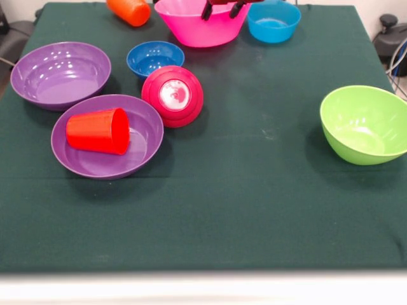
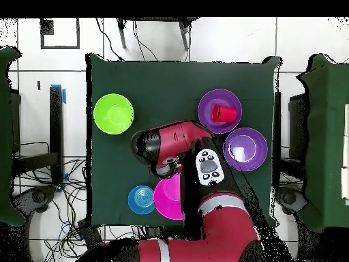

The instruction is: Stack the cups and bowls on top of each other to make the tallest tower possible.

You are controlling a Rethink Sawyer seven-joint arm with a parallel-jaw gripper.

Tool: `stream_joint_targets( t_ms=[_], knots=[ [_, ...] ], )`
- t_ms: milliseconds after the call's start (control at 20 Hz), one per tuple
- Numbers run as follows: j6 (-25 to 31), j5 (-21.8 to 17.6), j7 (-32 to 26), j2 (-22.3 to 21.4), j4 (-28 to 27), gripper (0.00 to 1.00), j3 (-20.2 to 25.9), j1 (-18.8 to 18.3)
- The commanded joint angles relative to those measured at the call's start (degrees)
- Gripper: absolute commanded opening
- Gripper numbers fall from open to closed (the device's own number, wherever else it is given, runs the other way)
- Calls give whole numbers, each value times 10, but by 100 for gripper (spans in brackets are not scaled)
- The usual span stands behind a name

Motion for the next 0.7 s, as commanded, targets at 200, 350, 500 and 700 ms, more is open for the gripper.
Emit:
stream_joint_targets(
  t_ms=[200, 350, 500, 700],
  knots=[
    [60, 3, -69, 20, -17, 100, 46, -5],
    [63, 4, -70, 19, -16, 100, 47, -6],
    [65, 2, -70, 19, -14, 100, 46, -7],
    [70, 0, -70, 20, -17, 100, 44, -7]
  ],
)
